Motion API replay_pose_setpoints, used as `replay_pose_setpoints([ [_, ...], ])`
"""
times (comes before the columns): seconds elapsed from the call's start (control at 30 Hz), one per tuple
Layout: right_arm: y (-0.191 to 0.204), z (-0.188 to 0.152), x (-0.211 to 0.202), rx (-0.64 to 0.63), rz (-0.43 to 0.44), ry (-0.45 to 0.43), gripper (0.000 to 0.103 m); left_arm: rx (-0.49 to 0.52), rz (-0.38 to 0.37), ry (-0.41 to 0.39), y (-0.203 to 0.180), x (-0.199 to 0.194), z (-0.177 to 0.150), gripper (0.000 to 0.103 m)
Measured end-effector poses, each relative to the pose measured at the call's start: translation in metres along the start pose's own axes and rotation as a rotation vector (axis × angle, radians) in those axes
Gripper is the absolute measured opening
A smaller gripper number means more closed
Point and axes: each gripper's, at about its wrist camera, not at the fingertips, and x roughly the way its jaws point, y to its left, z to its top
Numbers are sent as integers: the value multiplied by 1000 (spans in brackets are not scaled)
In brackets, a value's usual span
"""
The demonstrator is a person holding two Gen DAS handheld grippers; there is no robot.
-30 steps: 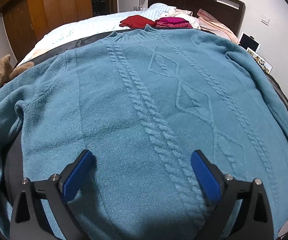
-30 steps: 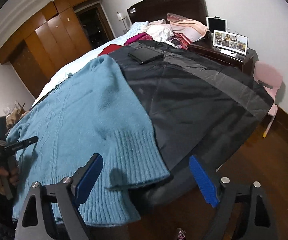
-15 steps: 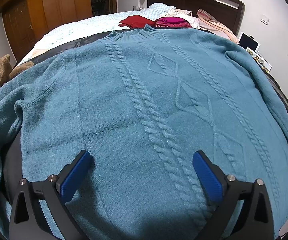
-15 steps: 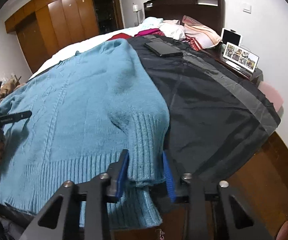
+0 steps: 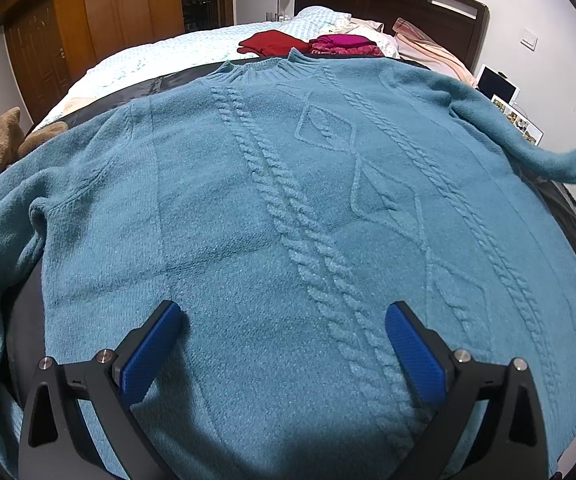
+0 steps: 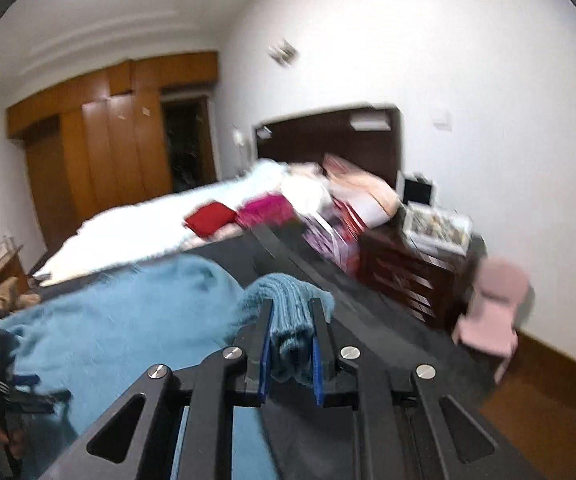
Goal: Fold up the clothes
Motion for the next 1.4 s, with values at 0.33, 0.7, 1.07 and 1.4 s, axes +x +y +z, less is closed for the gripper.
replay_pose_setpoints([
  [0.33, 140, -12, 12, -325, 384, 23, 86, -73, -21, -10, 11, -7, -4, 102],
  [0.7, 95, -38, 37, -63, 390, 169, 95, -146, -110, -20, 19, -14, -4, 102],
  [1.07, 24, -73, 61, 141, 176, 276, 95, 123, -429, -71, -43, -39, -8, 102],
  [1.4, 9, -102, 85, 259, 209, 302, 95, 320, -508, 86, -110, -20, 10, 100],
])
